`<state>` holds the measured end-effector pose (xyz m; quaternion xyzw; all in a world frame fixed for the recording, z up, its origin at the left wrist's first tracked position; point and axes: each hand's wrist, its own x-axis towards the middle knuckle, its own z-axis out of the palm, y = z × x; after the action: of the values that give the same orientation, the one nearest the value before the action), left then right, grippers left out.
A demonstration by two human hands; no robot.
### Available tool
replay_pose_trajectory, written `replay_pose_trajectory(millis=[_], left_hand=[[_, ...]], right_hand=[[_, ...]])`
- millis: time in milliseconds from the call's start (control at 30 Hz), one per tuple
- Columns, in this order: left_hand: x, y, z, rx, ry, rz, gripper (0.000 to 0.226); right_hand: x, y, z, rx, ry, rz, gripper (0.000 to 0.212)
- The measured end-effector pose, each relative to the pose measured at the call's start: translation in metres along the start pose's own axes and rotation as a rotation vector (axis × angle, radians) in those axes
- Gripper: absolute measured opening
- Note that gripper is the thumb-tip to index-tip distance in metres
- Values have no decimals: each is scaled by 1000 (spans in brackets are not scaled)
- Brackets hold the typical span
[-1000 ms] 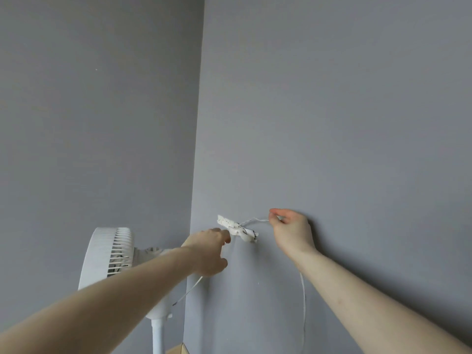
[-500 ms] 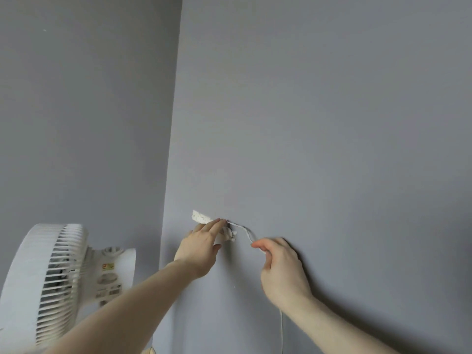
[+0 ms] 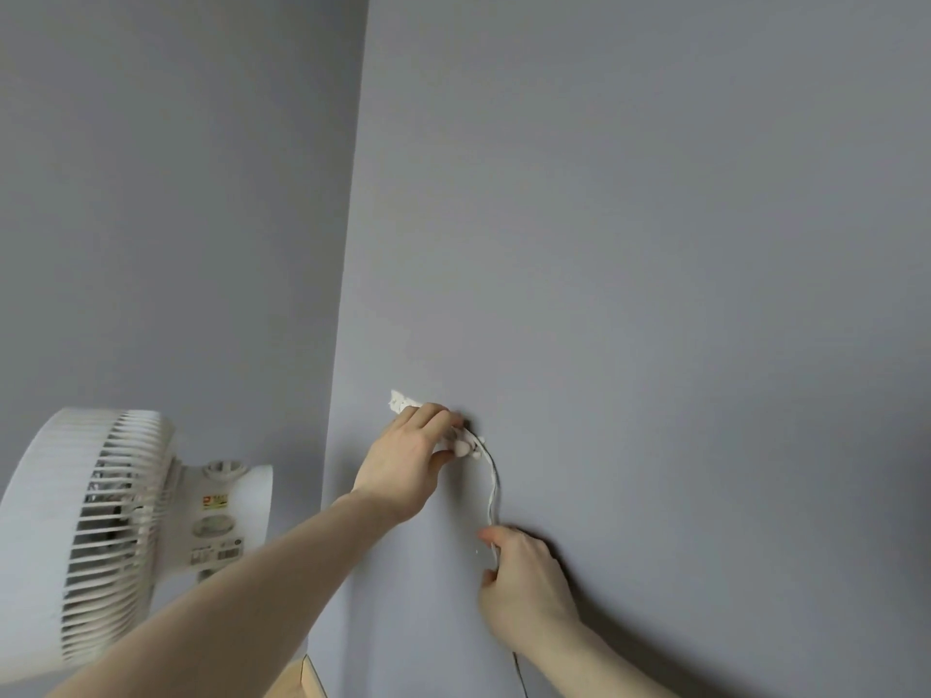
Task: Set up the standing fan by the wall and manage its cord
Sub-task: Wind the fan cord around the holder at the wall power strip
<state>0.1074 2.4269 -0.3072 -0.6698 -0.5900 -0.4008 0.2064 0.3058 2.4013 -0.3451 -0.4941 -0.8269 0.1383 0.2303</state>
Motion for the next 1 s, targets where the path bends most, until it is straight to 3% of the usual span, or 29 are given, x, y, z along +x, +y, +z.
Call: replay_pose_trajectory(millis=[267, 500, 633, 733, 833, 933, 1000], left_hand=[[0, -12, -5, 9, -81, 68, 39], [4, -19, 4, -31, -23, 104, 16], [1, -30, 3, -84, -41, 95, 35], [-5, -40, 1, -219, 20, -125, 54], [-10, -57, 6, -390, 45, -531, 45], [-13, -77, 13, -582, -104, -944, 40], [-17, -86, 16, -597, -296, -1045, 35]], right_hand=[[31, -11, 28, 297, -125, 129, 67], [46, -16, 43, 350, -290, 210, 64], [63, -24, 53, 404, -331, 230, 73], [78, -37, 54, 439, -328, 226, 64], [94, -49, 56, 510, -349, 243, 60], [110, -60, 63, 530, -374, 250, 57], [119, -69, 67, 526, -377, 221, 56]])
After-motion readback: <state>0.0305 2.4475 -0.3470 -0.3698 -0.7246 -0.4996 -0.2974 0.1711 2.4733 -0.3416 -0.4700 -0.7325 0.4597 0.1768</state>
